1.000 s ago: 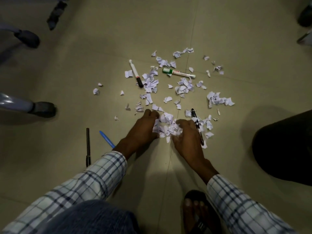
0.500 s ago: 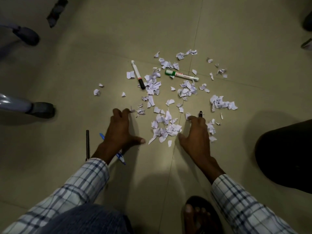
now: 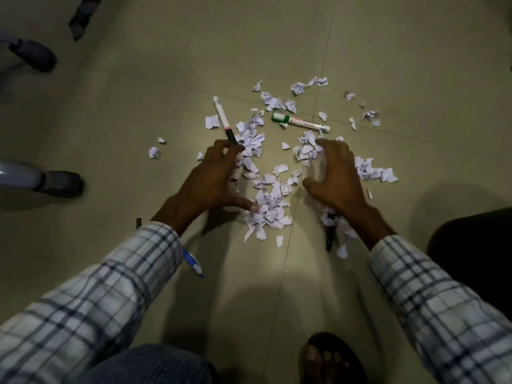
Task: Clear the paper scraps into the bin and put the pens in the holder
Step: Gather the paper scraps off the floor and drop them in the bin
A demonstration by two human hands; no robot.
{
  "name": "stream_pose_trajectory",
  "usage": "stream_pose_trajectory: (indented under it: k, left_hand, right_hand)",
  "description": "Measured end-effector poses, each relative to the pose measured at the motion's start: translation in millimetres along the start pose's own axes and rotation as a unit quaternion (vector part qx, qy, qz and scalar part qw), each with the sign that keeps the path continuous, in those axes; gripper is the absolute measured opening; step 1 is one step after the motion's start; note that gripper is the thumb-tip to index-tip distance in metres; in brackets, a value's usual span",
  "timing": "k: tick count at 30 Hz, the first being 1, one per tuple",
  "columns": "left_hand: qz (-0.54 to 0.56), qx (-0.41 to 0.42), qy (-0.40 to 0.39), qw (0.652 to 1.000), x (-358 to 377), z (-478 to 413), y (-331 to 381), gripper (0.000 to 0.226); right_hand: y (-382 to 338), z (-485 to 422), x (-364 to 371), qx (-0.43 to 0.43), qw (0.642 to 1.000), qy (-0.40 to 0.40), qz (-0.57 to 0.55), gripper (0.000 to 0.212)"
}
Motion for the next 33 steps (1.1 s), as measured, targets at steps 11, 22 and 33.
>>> stream_pose_trajectory:
  k: [11, 22, 33]
  left_hand:
    - [-0.091, 0.118, -0.065, 0.987, 56, 10, 5, 0.142]
    - [0.002, 0.075, -0.021, 0.997, 60, 25, 31, 0.035]
    - [-0.052, 0.148, -0.007, 0.988, -21, -5, 91, 0.013]
  right_hand:
    - [-22, 49, 47, -0.149, 0.958, -0.188, 0.156, 0.126]
    - [-21, 86, 55, -0.123, 0.991, -0.055, 0.021, 0.012]
    - [-29, 74, -54, -0.045, 0.998, 0.042, -0.017, 0.016]
Point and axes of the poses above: each hand's wrist, its own z-axis away from the middle knuckle, its own x-axis out of the palm, y = z × x, the point moved 5 cm from there along -z, towards the middle knuckle, and after that the axes turned 9 degrees about x, right-handed, at the moved point
